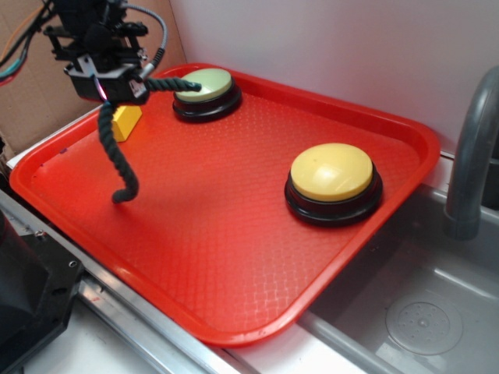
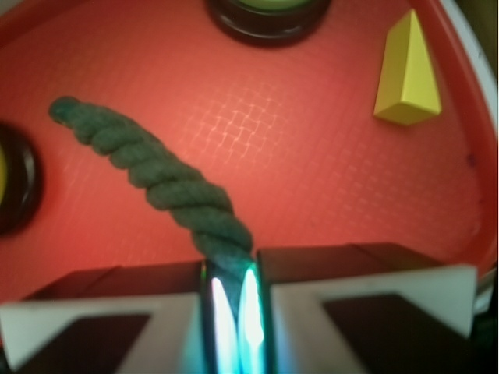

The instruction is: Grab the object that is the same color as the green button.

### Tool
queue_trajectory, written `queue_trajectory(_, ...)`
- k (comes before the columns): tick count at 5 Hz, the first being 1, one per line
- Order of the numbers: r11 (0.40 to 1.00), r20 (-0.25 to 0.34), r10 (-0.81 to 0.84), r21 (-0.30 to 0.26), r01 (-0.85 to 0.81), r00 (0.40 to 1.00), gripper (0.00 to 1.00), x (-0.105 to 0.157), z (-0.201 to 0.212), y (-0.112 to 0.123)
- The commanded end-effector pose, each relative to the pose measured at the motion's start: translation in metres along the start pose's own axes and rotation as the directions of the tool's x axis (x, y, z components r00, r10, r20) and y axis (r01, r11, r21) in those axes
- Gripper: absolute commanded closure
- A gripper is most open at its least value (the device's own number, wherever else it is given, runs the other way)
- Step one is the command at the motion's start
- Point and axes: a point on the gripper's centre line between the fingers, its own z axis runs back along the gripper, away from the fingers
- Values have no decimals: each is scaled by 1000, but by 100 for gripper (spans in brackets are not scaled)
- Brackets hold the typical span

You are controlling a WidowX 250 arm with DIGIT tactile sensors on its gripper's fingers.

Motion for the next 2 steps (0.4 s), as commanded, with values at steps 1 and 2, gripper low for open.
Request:
queue_trajectory(1, 980, 21, -198, 12, 198, 980, 100, -20, 21, -21)
queue_trajectory(2, 992, 20, -123, 14, 123, 992, 100, -19, 21, -14)
